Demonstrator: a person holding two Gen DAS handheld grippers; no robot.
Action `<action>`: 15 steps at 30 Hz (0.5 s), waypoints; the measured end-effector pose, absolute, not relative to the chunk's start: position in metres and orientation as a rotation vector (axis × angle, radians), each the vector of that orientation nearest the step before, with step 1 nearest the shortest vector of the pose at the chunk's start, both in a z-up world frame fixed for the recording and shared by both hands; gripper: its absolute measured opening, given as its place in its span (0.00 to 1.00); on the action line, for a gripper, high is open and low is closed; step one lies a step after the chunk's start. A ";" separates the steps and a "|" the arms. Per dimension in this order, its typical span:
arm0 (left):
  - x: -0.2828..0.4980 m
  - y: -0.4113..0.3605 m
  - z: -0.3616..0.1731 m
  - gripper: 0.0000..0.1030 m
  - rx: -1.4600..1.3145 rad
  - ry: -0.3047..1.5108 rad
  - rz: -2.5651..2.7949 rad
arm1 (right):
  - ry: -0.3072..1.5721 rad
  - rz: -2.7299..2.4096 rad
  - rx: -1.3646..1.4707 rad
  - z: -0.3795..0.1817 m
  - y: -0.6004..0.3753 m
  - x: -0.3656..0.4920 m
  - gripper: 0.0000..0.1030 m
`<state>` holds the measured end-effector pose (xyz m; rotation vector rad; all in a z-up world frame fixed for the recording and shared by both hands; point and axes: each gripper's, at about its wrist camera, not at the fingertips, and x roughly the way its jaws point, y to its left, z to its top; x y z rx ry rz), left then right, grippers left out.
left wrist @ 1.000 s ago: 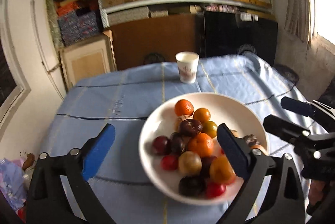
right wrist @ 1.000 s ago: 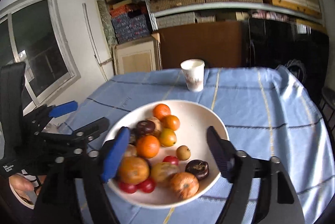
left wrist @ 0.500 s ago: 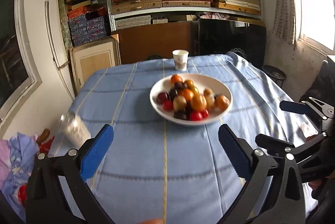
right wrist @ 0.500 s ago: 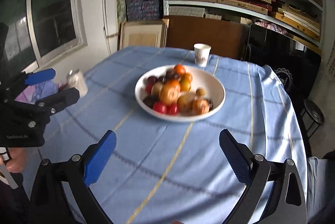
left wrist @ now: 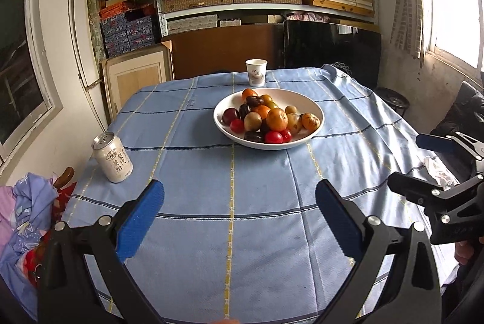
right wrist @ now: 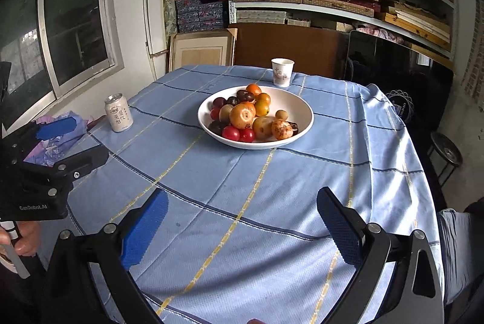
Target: Organize fruits
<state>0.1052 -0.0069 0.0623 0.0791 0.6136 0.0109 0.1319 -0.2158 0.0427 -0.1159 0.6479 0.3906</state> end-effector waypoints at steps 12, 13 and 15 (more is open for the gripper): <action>0.106 -0.013 0.066 0.95 0.081 0.604 0.022 | 0.646 0.374 -0.110 0.045 -0.222 0.132 0.96; 0.107 -0.012 0.066 0.95 0.080 0.603 0.024 | 0.647 0.374 -0.111 0.045 -0.222 0.133 0.96; 0.108 -0.010 0.066 0.95 0.073 0.609 0.026 | 0.647 0.374 -0.113 0.045 -0.222 0.133 0.96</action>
